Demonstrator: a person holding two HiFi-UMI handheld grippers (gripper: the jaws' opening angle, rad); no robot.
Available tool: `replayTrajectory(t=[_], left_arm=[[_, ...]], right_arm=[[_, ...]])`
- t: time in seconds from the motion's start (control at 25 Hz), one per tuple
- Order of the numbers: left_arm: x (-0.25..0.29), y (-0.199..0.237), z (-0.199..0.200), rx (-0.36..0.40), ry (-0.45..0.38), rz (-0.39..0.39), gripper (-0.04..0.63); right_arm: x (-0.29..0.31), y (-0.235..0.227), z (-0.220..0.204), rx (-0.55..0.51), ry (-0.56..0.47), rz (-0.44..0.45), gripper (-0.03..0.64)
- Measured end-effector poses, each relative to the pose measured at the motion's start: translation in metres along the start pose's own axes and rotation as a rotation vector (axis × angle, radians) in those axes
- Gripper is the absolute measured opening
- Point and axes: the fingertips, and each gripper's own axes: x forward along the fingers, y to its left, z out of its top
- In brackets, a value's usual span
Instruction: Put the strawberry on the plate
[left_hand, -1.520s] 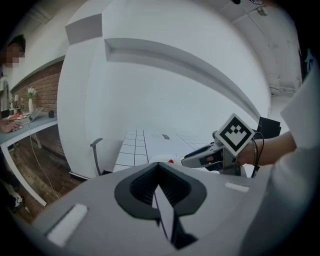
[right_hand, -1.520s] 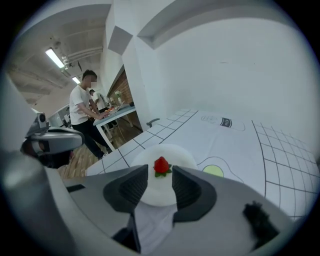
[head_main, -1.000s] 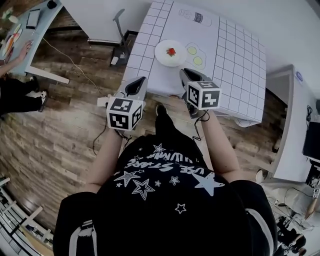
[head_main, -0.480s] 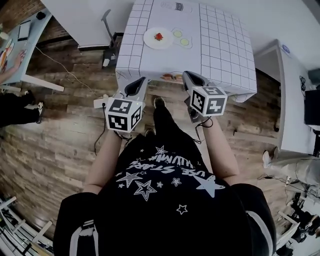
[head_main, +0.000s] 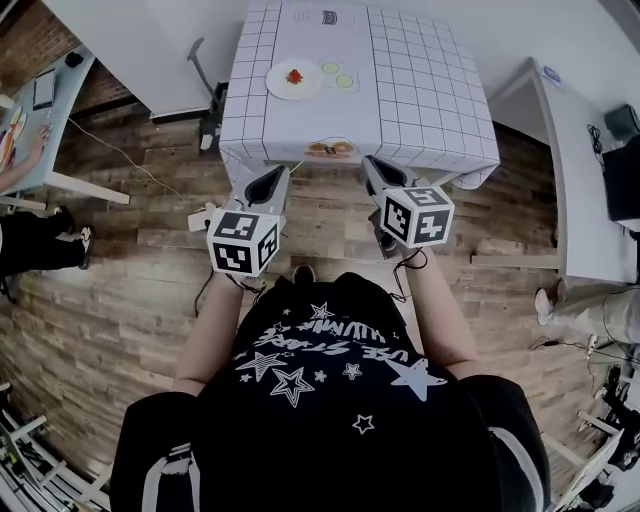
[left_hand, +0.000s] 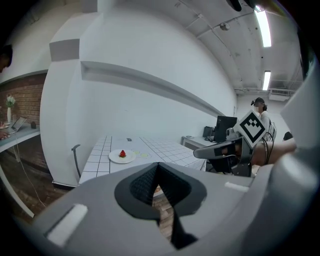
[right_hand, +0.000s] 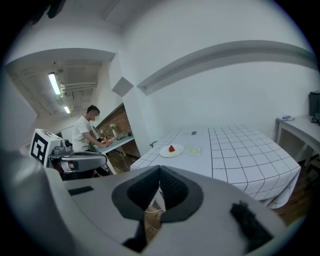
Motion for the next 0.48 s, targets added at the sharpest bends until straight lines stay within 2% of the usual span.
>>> replayTrajectory(t=[0.12, 0.48], left_arm=[[0.000, -0.011, 0.007, -0.003, -0.005, 0.014, 0.009], [-0.026, -0.081, -0.025, -0.016, 0.002, 0.033, 0.009]], right_arm=[[-0.010, -0.003, 0.006, -0.001, -0.008, 0.014, 0.014], [-0.076, 0.000, -0.034, -0.017, -0.013, 0.054, 0.014]])
